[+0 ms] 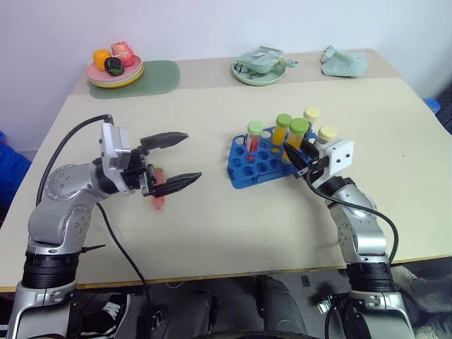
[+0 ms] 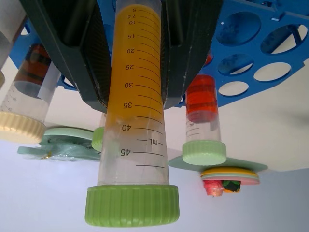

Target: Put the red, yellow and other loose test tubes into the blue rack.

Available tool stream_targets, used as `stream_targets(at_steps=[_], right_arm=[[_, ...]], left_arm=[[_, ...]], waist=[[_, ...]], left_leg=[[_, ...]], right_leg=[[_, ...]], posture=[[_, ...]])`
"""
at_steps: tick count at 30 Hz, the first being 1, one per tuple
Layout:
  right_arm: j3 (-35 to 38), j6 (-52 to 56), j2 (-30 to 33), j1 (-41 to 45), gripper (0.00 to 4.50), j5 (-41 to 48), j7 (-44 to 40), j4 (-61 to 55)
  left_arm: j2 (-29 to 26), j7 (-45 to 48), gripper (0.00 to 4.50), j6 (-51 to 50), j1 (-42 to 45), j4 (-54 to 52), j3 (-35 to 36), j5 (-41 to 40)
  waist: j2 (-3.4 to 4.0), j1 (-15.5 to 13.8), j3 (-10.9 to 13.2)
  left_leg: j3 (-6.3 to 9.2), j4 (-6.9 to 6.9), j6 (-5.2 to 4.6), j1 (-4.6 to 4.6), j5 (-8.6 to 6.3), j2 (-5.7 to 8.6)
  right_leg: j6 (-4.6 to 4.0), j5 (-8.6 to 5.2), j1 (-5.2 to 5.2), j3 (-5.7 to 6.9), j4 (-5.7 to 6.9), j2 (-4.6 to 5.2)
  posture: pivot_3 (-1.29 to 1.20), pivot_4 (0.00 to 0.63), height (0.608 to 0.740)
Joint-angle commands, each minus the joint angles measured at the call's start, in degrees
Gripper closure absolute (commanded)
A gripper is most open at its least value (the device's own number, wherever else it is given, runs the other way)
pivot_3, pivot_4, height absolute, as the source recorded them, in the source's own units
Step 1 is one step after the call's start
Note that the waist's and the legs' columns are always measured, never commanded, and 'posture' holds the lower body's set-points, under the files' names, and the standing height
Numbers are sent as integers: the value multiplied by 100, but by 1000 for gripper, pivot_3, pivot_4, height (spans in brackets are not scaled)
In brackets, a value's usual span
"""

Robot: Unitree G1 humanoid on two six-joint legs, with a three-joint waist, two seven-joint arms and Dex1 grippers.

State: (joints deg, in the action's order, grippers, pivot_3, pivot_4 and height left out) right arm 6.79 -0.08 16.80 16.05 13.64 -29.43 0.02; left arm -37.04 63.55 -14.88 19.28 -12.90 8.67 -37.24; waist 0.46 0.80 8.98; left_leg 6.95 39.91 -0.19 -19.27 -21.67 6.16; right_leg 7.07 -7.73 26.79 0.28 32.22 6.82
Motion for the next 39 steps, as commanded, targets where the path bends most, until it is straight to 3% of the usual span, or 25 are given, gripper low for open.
stream_targets(at_steps=[1, 23, 28, 30, 31, 35, 39], right_arm=[[-24, -172, 24, 29, 3704, -70, 54, -12], [-115, -34, -48, -74, 3704, 117, -35, 20], [-6, 97, -14, -42, 1397, 312, -91, 27], [0, 136, 43, -33, 284, 341, -133, -37], [-1, 146, 80, -43, 37, 366, -175, -74], [88, 324, 476, -248, 37, 620, -635, -417], [660, 941, 1489, -813, 37, 1499, -1581, -1186]], left_arm=[[-89, 15, 0, 28, 9, -97, 160, -66], [-126, -30, 0, -33, 46, -141, 138, -86], [-131, -84, 0, -104, 68, -196, 143, -95], [-133, -108, 0, -131, 57, -224, 154, -102], [-135, -113, 0, -137, 42, -235, 157, -104], [-169, -154, 0, -219, -59, -302, 195, -133], [-283, -103, 0, -302, -258, -349, 269, -197]], waist=[[0, 2, 0], [0, 10, 0], [0, 9, 0], [0, 1, 0], [0, -1, 0], [1, -14, 0], [7, -34, 4]], left_leg=[[0, 0, 0, 0, 0, 0], [0, -1, 0, 1, 0, 0], [0, -1, 0, 1, 0, -1], [0, -1, 0, 1, 0, -1], [0, -1, 0, 0, 0, -1], [1, 0, 0, -1, 0, -1], [2, 0, -1, -2, -1, 0]], right_leg=[[0, 0, 0, 0, 0, 0], [0, 0, 0, -1, 0, -1], [0, 0, 0, -1, 0, -1], [0, 0, 0, -1, 0, -1], [0, 0, 0, -1, 0, -1], [0, 0, 0, -1, -1, -1], [0, 0, -1, -1, -3, 0]], posture=[[0, 150, 740], [0, 150, 740], [0, 150, 740], [0, 150, 740], [0, 150, 740], [0, 150, 740], [0, 150, 740]])
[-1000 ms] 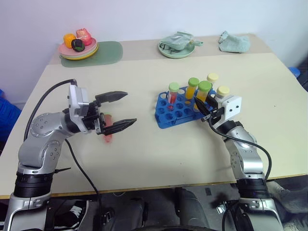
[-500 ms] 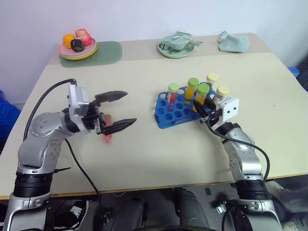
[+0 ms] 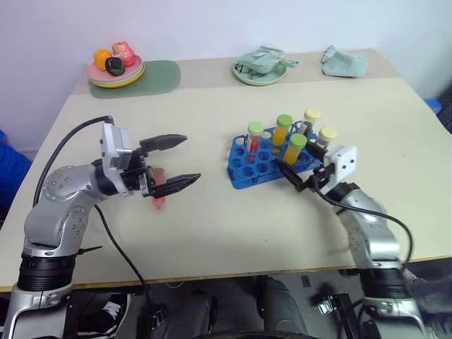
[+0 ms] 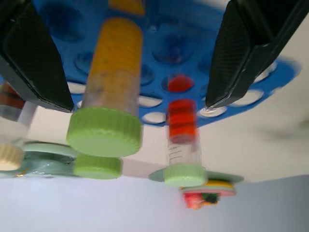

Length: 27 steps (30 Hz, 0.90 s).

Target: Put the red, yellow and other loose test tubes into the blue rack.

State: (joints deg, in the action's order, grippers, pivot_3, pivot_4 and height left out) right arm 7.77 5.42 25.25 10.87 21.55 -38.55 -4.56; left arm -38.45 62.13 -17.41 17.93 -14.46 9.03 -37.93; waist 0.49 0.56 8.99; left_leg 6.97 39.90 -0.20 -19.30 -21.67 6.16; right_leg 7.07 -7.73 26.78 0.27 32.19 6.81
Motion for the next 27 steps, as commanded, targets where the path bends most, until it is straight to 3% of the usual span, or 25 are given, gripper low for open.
stream_targets(at_steps=[1, 7, 12, 17, 22, 24, 27], right_arm=[[748, 633, 912, -435, 37, 1024, -906, -934], [1476, 1367, 2283, -796, 37, 1914, -1987, -1545], [1394, 2018, 3060, -212, 37, 2558, -2680, -1630], [893, 1896, 3091, 594, 37, 2341, -3212, -1148], [411, 1666, 2759, 1105, 37, 2071, -3451, -748], [287, 1657, 2612, 1217, 37, 2034, -3443, -749], [186, 1588, 2470, 1236, 37, 1952, -3454, -779]], left_arm=[[-174, 55, 0, -81, -174, -194, 260, -151], [-341, -180, 0, -404, -258, -263, 380, -172], [-930, -968, 0, -1539, -333, -633, 497, -110], [-1083, -3184, 0, -4341, 206, -1189, 1060, -756], [-482, -4750, 0, -7066, 977, -1891, 1588, -921], [-127, -5284, 0, -7480, 1192, -1862, 1771, -1050], [-277, -6080, 0, -7509, 1143, -1619, 1589, -1420]], waist=[[7, -9, 4], [6, 3, 4], [4, 8, 6], [-10, -55, 9], [-14, -128, 9], [-13, -133, 8], [-15, -124, 8]], left_leg=[[0, 1, -2, -2, -1, 1], [-8, 1, -6, 11, -3, -3], [-16, 2, -12, 15, -7, -7], [-12, 7, -13, 11, -8, -8], [-14, 10, -15, 8, -9, -3], [-12, 12, -12, 6, -9, -3], [-6, 12, -2, 7, -10, -4]], right_leg=[[0, 0, 0, 0, -1, 1], [0, 0, -10, -2, -4, -1], [1, 0, -12, -6, -3, -1], [1, 0, -10, -7, -3, 0], [2, 1, -9, -7, -2, 2], [2, 1, -6, -7, 3, 2], [2, 1, -4, -7, 4, 1]], posture=[[0, 150, 740], [0, 150, 740], [0, 150, 740], [0, 150, 740], [0, 150, 740], [0, 150, 740], [0, 150, 740]])
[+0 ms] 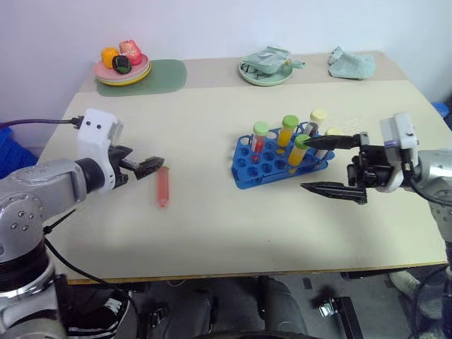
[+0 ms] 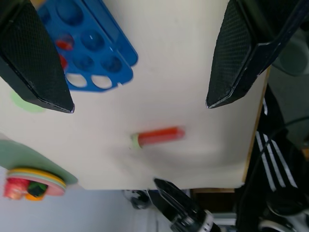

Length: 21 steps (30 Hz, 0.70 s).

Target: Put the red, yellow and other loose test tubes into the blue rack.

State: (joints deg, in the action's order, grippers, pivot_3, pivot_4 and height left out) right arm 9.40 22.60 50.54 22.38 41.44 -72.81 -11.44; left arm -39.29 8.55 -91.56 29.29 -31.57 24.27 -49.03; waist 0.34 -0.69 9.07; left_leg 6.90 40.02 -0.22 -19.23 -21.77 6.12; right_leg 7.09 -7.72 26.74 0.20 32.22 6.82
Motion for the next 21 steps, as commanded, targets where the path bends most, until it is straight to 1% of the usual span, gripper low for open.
stream_targets(at_steps=[1, 3, 5, 6, 7, 10, 11, 15, 17, 19, 21], right_arm=[[11, -132, -83, 90, 37, -56, -30, -97], [7, -111, -113, 99, 37, -65, -37, -103], [17, -71, -125, 75, 37, -40, -37, -139], [26, -51, -143, 59, 37, -25, -13, -165], [31, -42, -158, 49, 37, -22, 8, -185], [34, -48, -201, 5, 37, -50, 80, -275], [35, -40, -212, 4, 37, -52, 113, -306], [30, 64, -219, 26, 37, -27, 235, -385], [32, 88, -216, 19, 37, -27, 261, -414], [28, 98, -222, 31, 37, -32, 287, -415], [9, 104, -240, 47, 37, -35, 315, -406]], left_arm=[[-261, -963, 0, -94, -15, 188, 34, -477], [-302, -1526, 0, -94, 67, 633, 7, -1051], [-503, -2159, 0, -94, 292, 1312, -247, -1773], [-472, -2460, 0, -94, 428, 1654, -263, -2101], [-632, -2674, 0, -94, 540, 1925, -426, -2387], [-763, -3445, 0, -94, 863, 2823, -727, -3231], [-728, -3782, 0, -94, 956, 3120, -775, -3524], [-904, -4623, 0, -33, 1346, 3714, -1299, -4411], [-1253, -5284, 0, 390, 1414, 3997, -1810, -5368], [-1575, -5795, 0, 812, 1431, 4096, -2262, -6119], [-1730, -5950, 0, 927, 1582, 4279, -2592, -6370]], waist=[[0, 4, 0], [1, 0, 0], [1, -10, 0], [1, -23, 0], [0, -32, 0], [-1, -12, -1], [0, -4, -1], [1, 2, -2], [1, 4, -2], [1, 13, -2], [2, 5, -2]], left_leg=[[-1, -1, 1, 0, 0, 0], [-1, -2, 5, -1, -1, 0], [0, -1, 6, 1, -1, 0], [2, 0, 6, 0, 0, 0], [7, 2, 7, -1, 0, 2], [11, 4, 7, -2, 0, 6], [11, 3, 7, -1, 0, 6], [12, 2, 11, 0, 2, 5], [13, 3, 11, -1, 2, 5], [14, 0, 13, -1, 2, 5], [15, -1, 16, 0, 2, 5]], right_leg=[[0, 0, 4, 0, 1, 0], [0, 0, 6, 0, 1, 0], [0, 0, 5, 0, 2, 0], [0, 0, 4, -1, 1, 0], [0, 0, 3, -1, 1, 0], [-1, 0, 2, -1, 5, 0], [0, 0, 3, -1, 6, 0], [-1, 0, 7, 0, 9, -1], [-1, 0, 8, -1, 10, 0], [-1, 0, 12, -1, 11, -1], [-1, 0, 14, -2, 11, -1]], posture=[[0, 150, 740], [0, 150, 740], [0, 150, 740], [0, 150, 740], [0, 150, 740], [0, 150, 740], [0, 150, 740], [0, 150, 740], [0, 150, 740], [0, 150, 740], [0, 150, 740]])
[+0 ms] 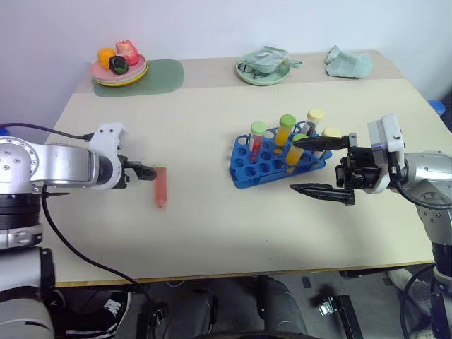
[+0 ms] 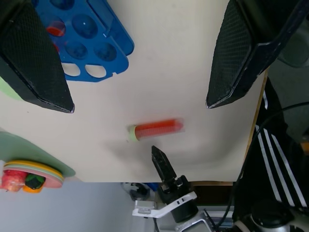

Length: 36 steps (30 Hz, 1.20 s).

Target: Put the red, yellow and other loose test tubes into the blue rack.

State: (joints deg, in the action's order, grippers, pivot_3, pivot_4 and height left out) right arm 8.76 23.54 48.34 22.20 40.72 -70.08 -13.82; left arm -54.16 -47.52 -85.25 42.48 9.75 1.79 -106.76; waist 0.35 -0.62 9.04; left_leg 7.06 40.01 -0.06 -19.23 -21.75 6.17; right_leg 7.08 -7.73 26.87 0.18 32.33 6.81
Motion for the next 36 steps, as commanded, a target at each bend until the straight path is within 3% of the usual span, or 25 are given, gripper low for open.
stream_targets(at_steps=[1, 12, 36], right_arm=[[66, 1, -33, 70, 37, 34, 50, -165], [-41, 3, -130, 140, 37, 11, 159, -263], [35, -117, -103, -183, 37, -85, 104, -240]], left_arm=[[-271, -399, 0, 318, 393, 250, -485, -624], [500, -724, 0, 271, 1331, 1476, -1132, -624], [1349, -2044, 0, 912, 471, 842, -577, -624]], waist=[[0, -16, 0], [1, 9, -1], [1, -6, -1]], left_leg=[[0, 1, 0, 0, 0, 1], [4, 3, 3, 6, 2, 16], [5, 5, 6, 8, 4, 10]], right_leg=[[0, 0, -1, 0, 0, 0], [0, 0, -7, 0, -1, -2], [0, 0, -9, 0, -2, -1]], posture=[[0, 150, 740], [0, 150, 740], [0, 150, 740]])
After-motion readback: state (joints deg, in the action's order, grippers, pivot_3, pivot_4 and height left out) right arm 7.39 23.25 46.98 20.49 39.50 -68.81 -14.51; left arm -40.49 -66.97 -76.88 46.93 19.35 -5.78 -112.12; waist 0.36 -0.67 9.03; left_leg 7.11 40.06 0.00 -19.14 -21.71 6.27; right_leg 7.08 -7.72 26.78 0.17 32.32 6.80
